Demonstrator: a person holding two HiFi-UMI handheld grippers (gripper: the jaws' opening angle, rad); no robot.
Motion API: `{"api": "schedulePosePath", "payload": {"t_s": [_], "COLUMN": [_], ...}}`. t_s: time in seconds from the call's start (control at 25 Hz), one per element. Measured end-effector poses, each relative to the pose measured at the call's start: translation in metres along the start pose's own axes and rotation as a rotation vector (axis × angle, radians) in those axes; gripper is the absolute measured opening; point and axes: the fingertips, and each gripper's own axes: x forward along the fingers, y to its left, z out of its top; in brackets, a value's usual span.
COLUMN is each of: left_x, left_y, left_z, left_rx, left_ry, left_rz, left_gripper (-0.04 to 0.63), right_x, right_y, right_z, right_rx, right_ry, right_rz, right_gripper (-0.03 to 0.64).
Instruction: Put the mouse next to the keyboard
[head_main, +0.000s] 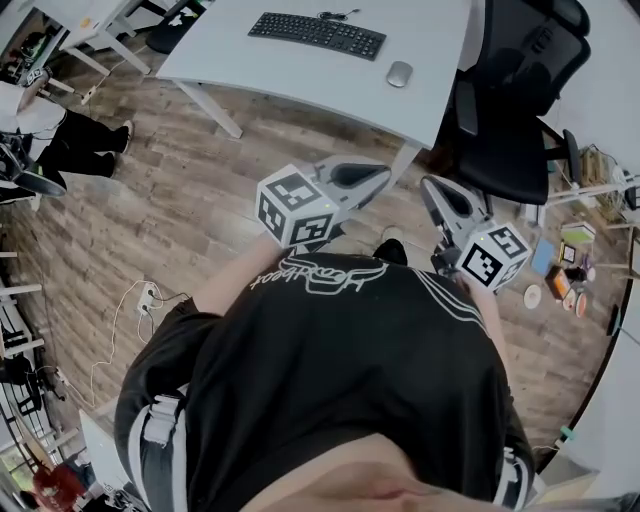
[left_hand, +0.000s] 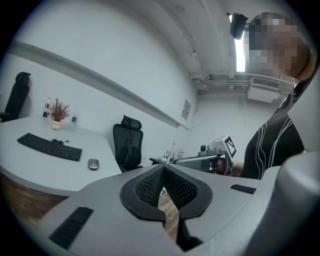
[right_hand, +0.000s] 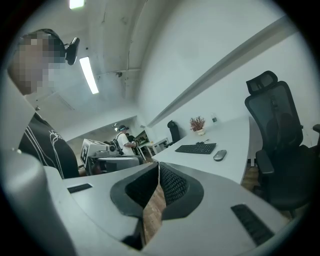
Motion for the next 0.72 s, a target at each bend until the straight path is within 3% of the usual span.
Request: {"api": "schedulePosePath", "payload": {"t_s": [0.16,0.72], "left_x": [0.009,-0.013], "left_y": [0.008,-0.009], "left_z": [-0.003,-0.008], "left_rx": [-0.001,-0.014], "left_ry": [0.006,-0.014], "left_rz": [0.002,0.005], "left_gripper": [0.008,0.008], "right_x": [0.004,-0.004], "right_y": [-0.011,0.015], "right_z": [-0.002,-0.011], "right_rx": [0.011,0.019], "right_ry": [0.013,0.005], "right_rz": [-0.001,-0.005], "right_gripper": [0.014,0.014]}}
